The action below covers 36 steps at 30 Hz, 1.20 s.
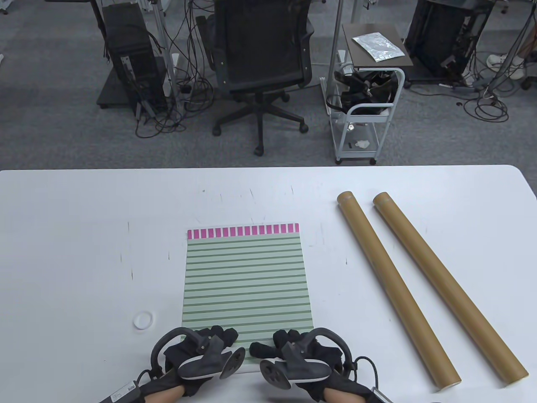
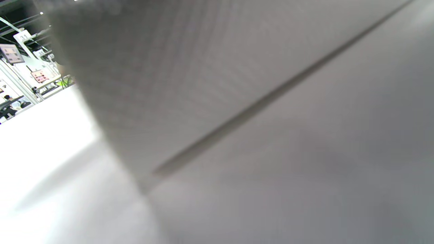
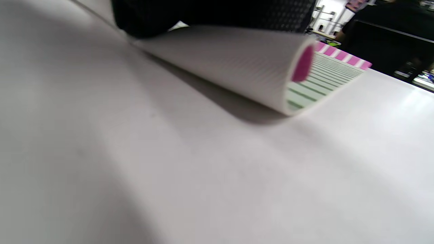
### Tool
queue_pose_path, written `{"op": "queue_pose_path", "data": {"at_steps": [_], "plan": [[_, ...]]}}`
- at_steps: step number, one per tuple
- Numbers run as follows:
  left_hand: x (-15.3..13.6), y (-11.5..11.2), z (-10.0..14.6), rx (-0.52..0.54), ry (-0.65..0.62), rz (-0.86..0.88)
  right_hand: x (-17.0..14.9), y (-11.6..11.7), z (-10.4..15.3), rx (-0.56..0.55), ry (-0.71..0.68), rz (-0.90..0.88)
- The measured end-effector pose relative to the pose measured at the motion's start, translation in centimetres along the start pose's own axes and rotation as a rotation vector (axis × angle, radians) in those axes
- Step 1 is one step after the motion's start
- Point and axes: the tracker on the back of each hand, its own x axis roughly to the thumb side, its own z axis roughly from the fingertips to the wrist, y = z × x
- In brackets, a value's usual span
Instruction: Roll up mouse pads and store in mailing tubes
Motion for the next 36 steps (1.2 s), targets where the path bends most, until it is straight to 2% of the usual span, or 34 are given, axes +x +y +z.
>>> {"op": "queue_pose_path", "data": {"at_steps": [1, 2, 8, 11, 16, 19, 22, 29, 33, 36], "plan": [[0.1, 0.0, 0.0, 0.004, -0.002, -0.009, 0.4, 0.2, 0.1, -0.037, -0.038, 0.009], [0.2, 0.0, 0.1, 0.006, -0.008, -0.016, 0.4, 0.1, 0.2, -0.057, -0.019, 0.041], [1.0, 0.4, 0.9, 0.073, -0.094, -0.062, -0.1, 0.2, -0.7, 0.045, -0.005, -0.036], [1.4, 0.8, 2.1, 0.173, -0.179, 0.006, -0.2, 0.0, -0.9, 0.061, -0.003, -0.025], [2.2, 1.7, 2.4, 0.155, -0.2, -0.024, -0.4, 0.0, -0.6, 0.016, 0.009, -0.068], [2.6, 1.8, 2.8, 0.155, -0.217, -0.059, -0.7, -0.1, -0.5, 0.026, 0.013, -0.117], [2.5, 1.6, 3.0, 0.121, -0.23, -0.041, -0.8, -0.2, -0.3, 0.014, 0.011, -0.14], [1.5, 1.4, 2.4, 0.147, -0.196, 0.079, -0.8, -0.3, 0.5, -0.102, 0.007, -0.086], [1.9, 1.7, 2.7, 0.183, -0.195, 0.008, -0.7, -0.7, 0.6, -0.103, -0.001, -0.037], [1.6, 1.7, 2.6, 0.169, -0.191, 0.039, -0.5, -0.5, 0.7, -0.07, -0.004, -0.053]]}}
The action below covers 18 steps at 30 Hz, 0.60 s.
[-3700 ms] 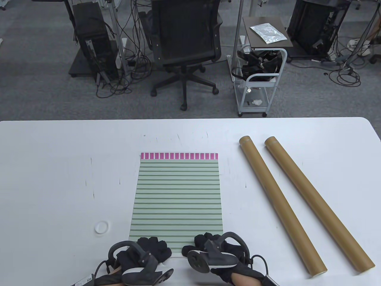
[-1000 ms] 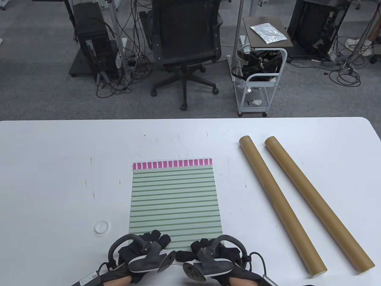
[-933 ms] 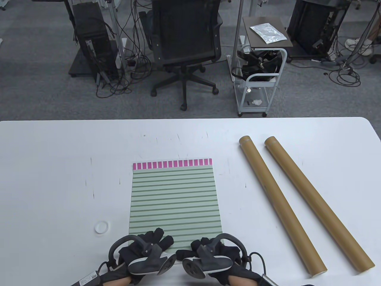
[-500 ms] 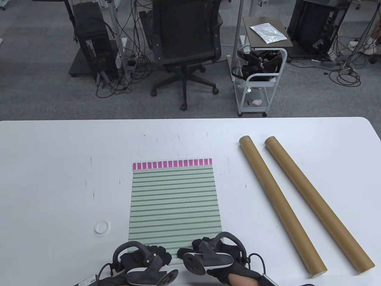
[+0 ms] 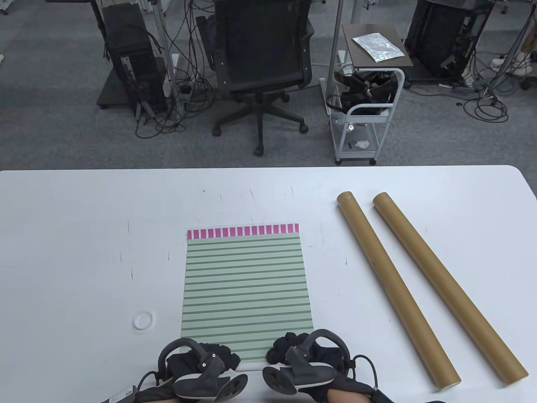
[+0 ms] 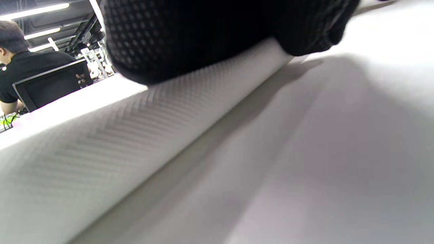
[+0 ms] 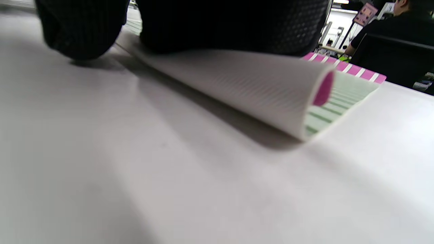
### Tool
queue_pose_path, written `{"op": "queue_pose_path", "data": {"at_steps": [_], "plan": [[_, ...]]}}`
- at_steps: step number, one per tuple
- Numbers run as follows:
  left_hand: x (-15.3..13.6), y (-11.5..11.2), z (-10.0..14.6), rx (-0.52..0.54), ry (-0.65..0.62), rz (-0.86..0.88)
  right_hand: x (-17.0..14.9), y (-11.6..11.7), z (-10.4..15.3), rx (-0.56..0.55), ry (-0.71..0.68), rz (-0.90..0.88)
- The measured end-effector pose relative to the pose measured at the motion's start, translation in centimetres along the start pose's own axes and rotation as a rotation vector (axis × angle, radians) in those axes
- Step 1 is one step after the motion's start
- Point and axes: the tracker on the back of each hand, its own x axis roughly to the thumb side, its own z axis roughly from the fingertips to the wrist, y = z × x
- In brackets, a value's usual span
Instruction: Roll up mouse pads and store in mailing tubes
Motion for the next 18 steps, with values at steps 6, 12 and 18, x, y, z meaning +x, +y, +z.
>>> {"op": "queue_pose_path", "data": {"at_steps": [6, 12, 18], "plan": [[-0.9, 0.0, -0.2, -0.024, 0.023, 0.055, -0.1, -0.2, -0.4, -0.051, 0.031, 0.043], [-2.3, -0.1, -0.4, -0.117, -0.034, 0.251, -0.3, -0.8, -0.5, 0.004, 0.017, -0.038], [-2.3, -0.5, -0.5, -0.107, 0.003, 0.223, -0.4, -0.4, -0.7, 0.042, 0.05, -0.041]]}}
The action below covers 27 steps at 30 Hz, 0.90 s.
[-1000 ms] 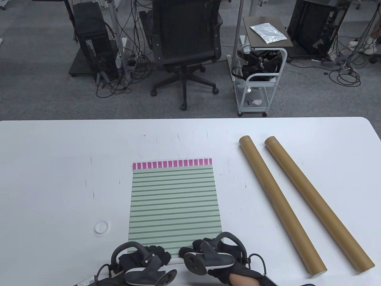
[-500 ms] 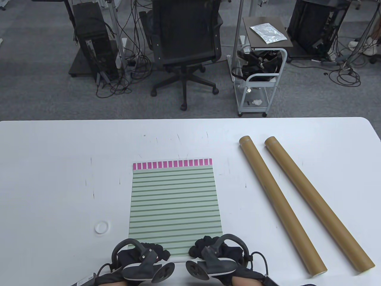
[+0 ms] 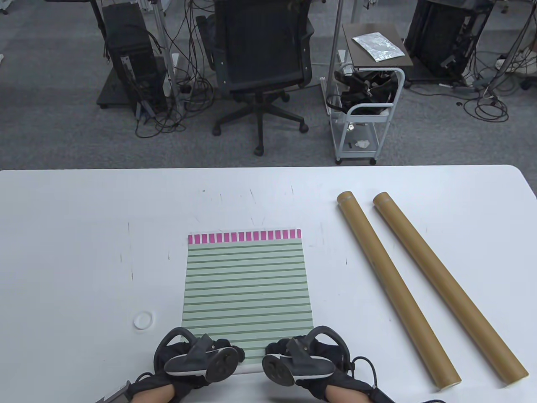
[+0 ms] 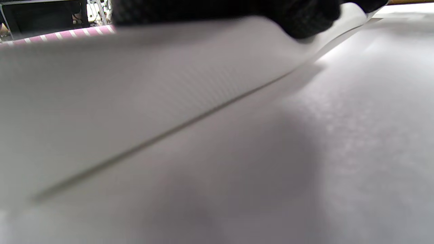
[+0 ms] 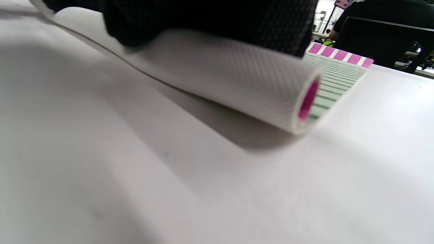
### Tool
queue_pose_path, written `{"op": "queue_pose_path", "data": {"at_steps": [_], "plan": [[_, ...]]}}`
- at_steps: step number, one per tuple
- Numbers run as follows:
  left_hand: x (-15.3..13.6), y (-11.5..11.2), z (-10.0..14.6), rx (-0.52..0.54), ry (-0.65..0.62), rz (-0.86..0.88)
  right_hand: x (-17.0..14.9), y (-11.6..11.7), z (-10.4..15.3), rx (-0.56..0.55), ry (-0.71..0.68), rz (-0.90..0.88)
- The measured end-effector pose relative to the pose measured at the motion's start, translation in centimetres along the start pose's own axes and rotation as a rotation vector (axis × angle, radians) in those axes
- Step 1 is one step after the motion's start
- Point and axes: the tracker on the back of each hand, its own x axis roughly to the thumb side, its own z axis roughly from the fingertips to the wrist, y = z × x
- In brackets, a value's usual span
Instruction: Roll up mouse pads and store in mailing tubes
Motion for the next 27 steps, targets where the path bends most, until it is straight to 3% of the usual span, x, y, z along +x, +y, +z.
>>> {"op": "queue_pose_path", "data": {"at_steps": [3, 7, 10, 17, 21, 27], "plan": [[0.9, 0.4, 0.2, 0.075, 0.031, -0.131, 0.5, 0.0, 0.1, -0.022, -0.005, 0.074], [2.4, 0.5, 0.8, 0.169, 0.021, -0.293, 0.1, -0.1, 0.1, -0.038, 0.022, 0.044], [2.8, 0.4, 1.3, 0.216, -0.006, -0.303, 0.4, -0.1, 0.1, -0.036, 0.018, 0.081], [2.1, 0.6, 1.0, 0.091, -0.042, -0.157, 0.2, 0.1, 0.2, -0.004, 0.017, 0.054], [2.0, 0.4, 0.7, 0.125, 0.007, -0.214, 0.0, 0.0, 0.5, 0.02, -0.011, 0.001], [1.5, 0.7, 0.6, 0.134, 0.023, -0.168, 0.1, 0.0, 0.4, -0.052, 0.003, 0.084]]}}
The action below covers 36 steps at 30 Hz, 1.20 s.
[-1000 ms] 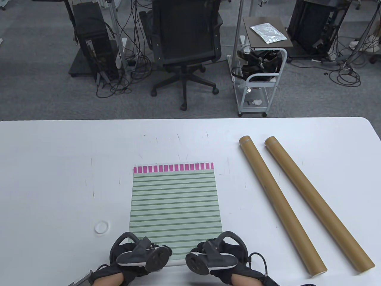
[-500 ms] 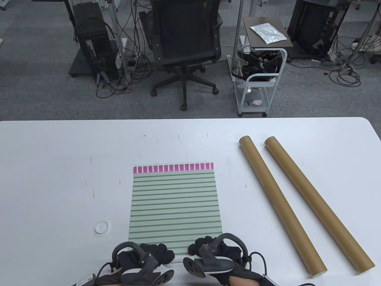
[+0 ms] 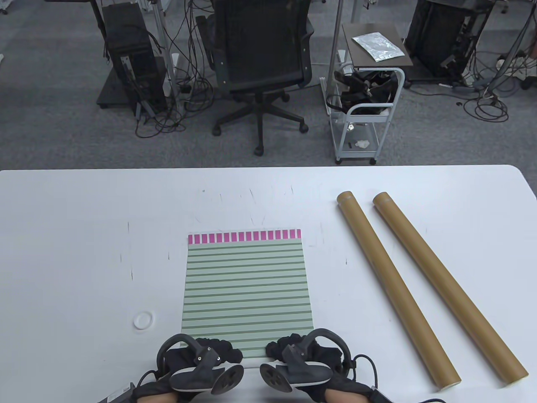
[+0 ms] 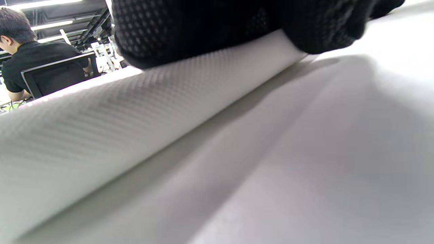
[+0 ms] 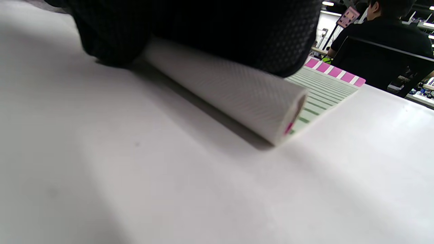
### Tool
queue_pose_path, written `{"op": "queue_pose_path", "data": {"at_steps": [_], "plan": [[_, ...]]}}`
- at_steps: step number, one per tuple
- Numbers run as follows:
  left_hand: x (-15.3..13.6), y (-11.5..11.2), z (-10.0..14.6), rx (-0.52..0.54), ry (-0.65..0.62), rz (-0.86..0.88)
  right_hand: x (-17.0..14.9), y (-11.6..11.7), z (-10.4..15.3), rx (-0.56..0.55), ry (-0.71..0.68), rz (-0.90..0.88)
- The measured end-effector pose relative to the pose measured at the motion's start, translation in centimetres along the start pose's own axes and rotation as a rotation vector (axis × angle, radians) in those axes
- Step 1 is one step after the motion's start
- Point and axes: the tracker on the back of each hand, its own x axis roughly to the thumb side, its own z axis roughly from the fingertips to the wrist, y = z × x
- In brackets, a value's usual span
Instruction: Roll up mouse pads and store in mailing tubes
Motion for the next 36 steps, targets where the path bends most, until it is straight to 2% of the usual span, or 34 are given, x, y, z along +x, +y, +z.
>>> {"op": "queue_pose_path", "data": {"at_steps": [7, 13, 16, 19, 21, 27, 32, 36], "plan": [[-1.8, -0.4, -0.2, -0.03, 0.066, 0.157, 0.2, -0.1, -0.2, 0.005, -0.017, 0.034], [-1.2, -0.3, 0.0, -0.059, 0.017, 0.077, 0.2, -0.2, -0.4, 0.018, -0.01, 0.028], [-0.7, -0.2, 0.0, -0.022, 0.039, 0.017, -0.2, -0.1, -0.4, 0.017, 0.004, -0.007], [-0.7, 0.0, -0.1, -0.013, 0.04, 0.031, -0.5, -0.1, -0.3, -0.013, 0.029, -0.022], [-0.7, 0.0, 0.1, 0.014, 0.047, 0.044, -0.8, -0.2, 0.0, -0.084, 0.071, -0.052], [-0.8, 0.0, -0.5, -0.011, 0.073, 0.068, -0.3, -0.6, 0.2, -0.114, 0.067, 0.046], [-1.5, 0.0, -0.8, -0.023, 0.116, 0.122, -0.4, -0.3, 0.0, -0.086, 0.063, 0.028], [-1.2, 0.0, -0.6, -0.014, 0.105, 0.073, -0.7, -0.2, -0.3, -0.077, 0.084, 0.007]]}}
